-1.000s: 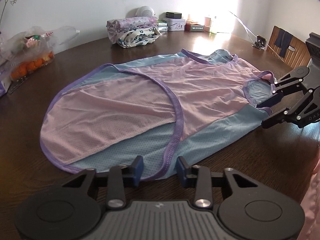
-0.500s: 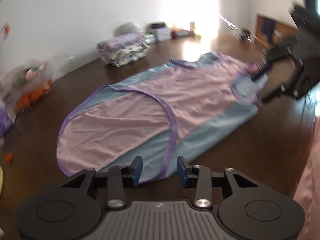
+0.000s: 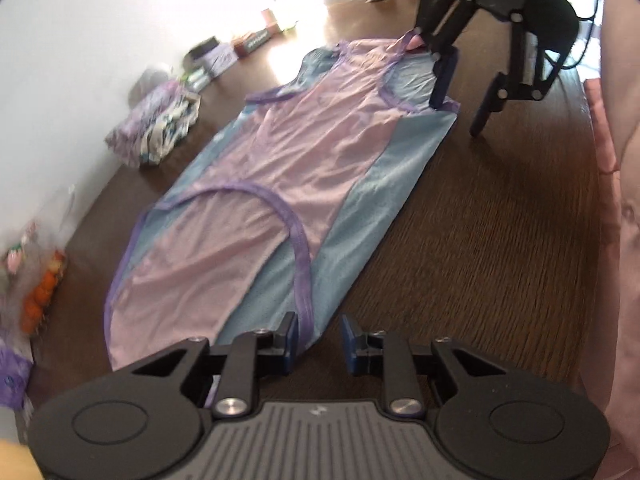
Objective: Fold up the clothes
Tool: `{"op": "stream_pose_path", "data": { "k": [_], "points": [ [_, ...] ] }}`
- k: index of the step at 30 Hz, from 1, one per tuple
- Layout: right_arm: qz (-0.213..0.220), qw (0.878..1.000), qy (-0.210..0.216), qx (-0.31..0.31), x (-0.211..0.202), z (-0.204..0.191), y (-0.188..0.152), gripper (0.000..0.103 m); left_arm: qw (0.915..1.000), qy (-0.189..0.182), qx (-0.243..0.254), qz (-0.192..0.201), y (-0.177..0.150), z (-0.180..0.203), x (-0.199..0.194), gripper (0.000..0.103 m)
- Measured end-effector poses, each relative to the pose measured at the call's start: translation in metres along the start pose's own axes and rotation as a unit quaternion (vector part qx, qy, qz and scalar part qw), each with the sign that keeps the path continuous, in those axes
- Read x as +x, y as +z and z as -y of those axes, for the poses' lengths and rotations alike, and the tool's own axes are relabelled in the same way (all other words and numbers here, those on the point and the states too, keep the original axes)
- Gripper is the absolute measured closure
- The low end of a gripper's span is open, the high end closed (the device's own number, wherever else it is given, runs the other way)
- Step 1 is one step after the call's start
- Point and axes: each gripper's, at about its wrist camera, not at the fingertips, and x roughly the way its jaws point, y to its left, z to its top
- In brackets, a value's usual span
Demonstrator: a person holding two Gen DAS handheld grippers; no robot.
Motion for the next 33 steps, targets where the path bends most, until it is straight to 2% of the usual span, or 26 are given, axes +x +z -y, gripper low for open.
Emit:
{"op": "stream_pose_path", "data": {
  "k": [2, 6, 11, 15, 19, 20, 31, 33],
  "points": [
    [-0.002, 1.000, 0.004, -0.001, 0.001, 0.001, 0.001, 0.068, 0.9997, -0.004, 0.024, 0.008, 0.003, 0.001, -0.002, 0.081],
    [-0.007, 1.000, 0.013, 0.001, 0.003, 0.006, 0.004, 0.068, 0.9966, -0.026, 0.075, -0.020, 0.007, 0.002, 0.009, 0.081],
    [-0.013, 0.999, 0.031, 0.015, 0.006, 0.015, 0.007, 0.068, 0.9937, -0.051, 0.094, -0.033, 0.010, -0.008, 0.020, 0.086],
    [-0.021, 0.998, 0.047, 0.039, 0.008, 0.023, 0.007, 0.085, 0.9907, -0.071, 0.110, -0.035, 0.014, -0.013, 0.025, 0.093],
    [-0.024, 0.996, 0.049, 0.064, 0.011, 0.032, 0.005, 0.095, 0.9892, -0.077, 0.120, -0.036, 0.017, -0.012, 0.028, 0.099],
    [-0.025, 0.996, 0.049, 0.066, 0.011, 0.033, 0.005, 0.095, 0.9887, -0.078, 0.122, -0.038, 0.018, -0.011, 0.028, 0.103],
    [-0.011, 0.993, 0.036, 0.110, 0.003, 0.044, 0.006, 0.099, 0.9909, -0.073, 0.106, -0.037, 0.020, -0.012, 0.029, 0.103],
    [-0.006, 0.993, 0.034, 0.116, 0.002, 0.046, 0.006, 0.099, 0.9926, -0.072, 0.093, -0.028, 0.023, -0.013, 0.029, 0.092]
  ]
}}
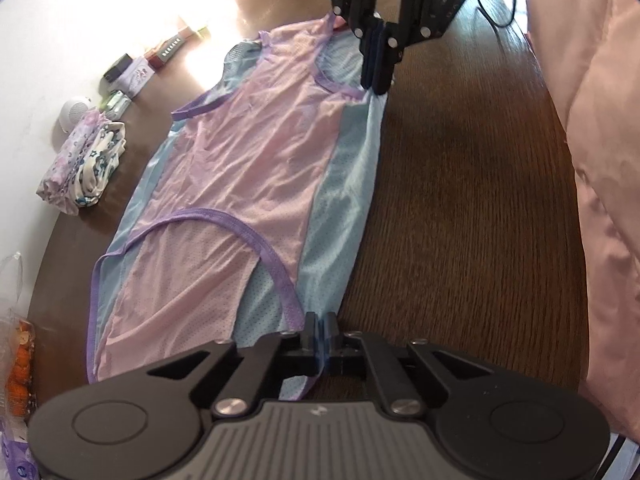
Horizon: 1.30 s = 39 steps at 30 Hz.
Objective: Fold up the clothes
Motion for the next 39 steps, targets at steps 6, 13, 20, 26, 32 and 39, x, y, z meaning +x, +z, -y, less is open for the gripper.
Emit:
{"op": "stream_pose_path", "data": {
  "k": [6, 13, 20, 26, 32, 39],
  "points": [
    [0.007, 1.000, 0.001, 0.010, -0.005, 0.006, 0.002, 0.099, 0.9979, -0.004, -0.014, 0.063, 0.030, 0.011, -0.003, 0.066],
    [0.032, 0.999, 0.004, 0.024, -0.016, 0.012, 0.001, 0.099, 0.9967, 0.028, 0.016, 0.074, 0.080, 0.039, 0.032, 0.076],
    [0.042, 0.999, 0.017, 0.006, -0.016, 0.007, -0.008, 0.098, 0.9966, 0.056, -0.014, 0.058, 0.095, 0.039, 0.046, 0.103],
    [0.054, 0.996, -0.008, -0.070, -0.009, -0.015, -0.003, 0.081, 0.9946, 0.067, -0.053, 0.060, 0.101, 0.032, 0.042, 0.103],
    [0.033, 0.992, -0.029, -0.122, 0.010, -0.024, 0.003, 0.081, 0.9924, 0.073, -0.076, 0.063, 0.104, 0.030, 0.038, 0.103],
    [0.031, 0.994, -0.045, -0.097, 0.009, -0.015, -0.008, 0.099, 0.9909, 0.100, -0.075, 0.050, 0.094, 0.040, 0.039, 0.102]
  ]
}}
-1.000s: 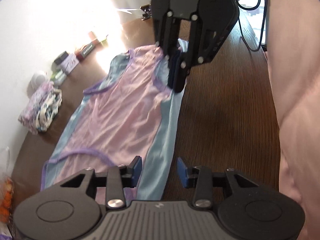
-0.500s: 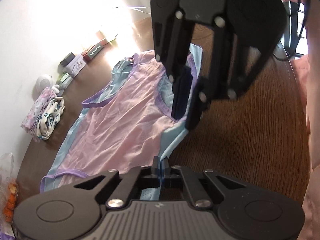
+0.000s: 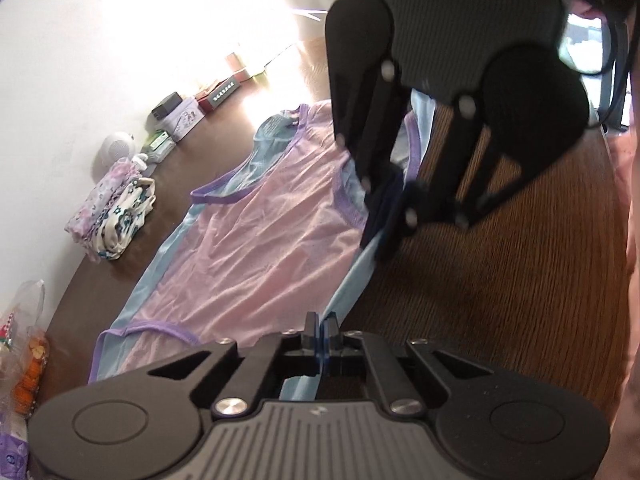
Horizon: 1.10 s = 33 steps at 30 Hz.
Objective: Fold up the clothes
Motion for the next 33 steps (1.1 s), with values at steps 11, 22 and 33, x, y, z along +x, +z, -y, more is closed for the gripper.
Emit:
{"op": "stream_pose_path", "data": {
  "k": [11, 22, 33],
  "points": [
    [0.030, 0.999, 0.020, 0.039, -0.016, 0.014, -0.009, 0.099, 0.9951, 0.070, -0.024, -0.064, -0.052, -0.014, -0.013, 0.101],
    [0.021, 0.999, 0.027, 0.040, -0.010, 0.012, -0.009, 0.099, 0.9911, 0.091, -0.001, -0.096, -0.080, -0.017, -0.028, 0.102],
    [-0.021, 0.995, 0.076, 0.064, -0.013, 0.061, 0.008, 0.099, 0.9858, 0.099, 0.057, -0.123, -0.050, -0.060, -0.025, 0.103]
  ]
}}
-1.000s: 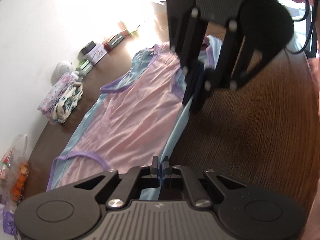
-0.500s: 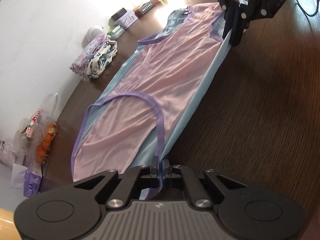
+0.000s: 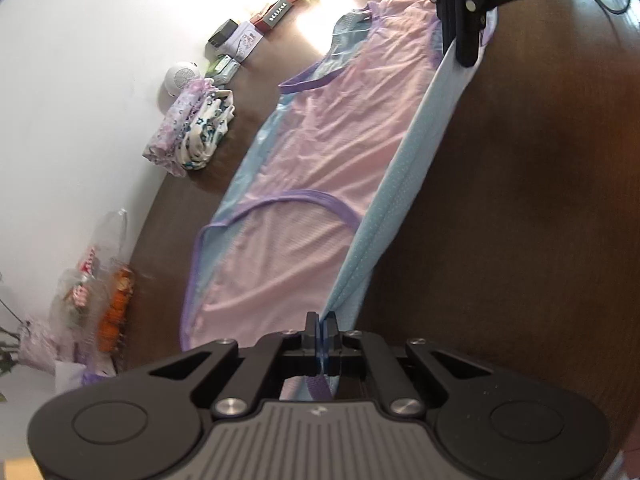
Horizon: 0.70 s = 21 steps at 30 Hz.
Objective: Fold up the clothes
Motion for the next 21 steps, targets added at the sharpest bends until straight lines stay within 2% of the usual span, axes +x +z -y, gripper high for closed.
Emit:
{"op": "stream_pose_path", "data": {
  "k": [4, 9, 15, 21],
  "points": [
    [-0.027, 0.999, -0.013, -0.011, 0.006, 0.038, 0.019, 0.099, 0.9995, -0.004, 0.027, -0.018, 0.023, -0.032, 0.027, 0.103],
    [-0.052, 0.998, -0.017, -0.020, 0.033, 0.076, 0.033, 0.099, 0.9973, -0.046, 0.043, -0.039, 0.040, -0.049, 0.067, 0.103],
    [-0.057, 0.998, 0.007, -0.013, 0.053, 0.099, 0.038, 0.099, 0.9949, -0.089, 0.011, -0.046, 0.040, -0.066, 0.093, 0.100],
    [-0.053, 0.998, 0.024, 0.003, 0.062, 0.107, 0.034, 0.098, 0.9940, -0.101, -0.014, -0.041, 0.039, -0.073, 0.102, 0.096]
  ]
}}
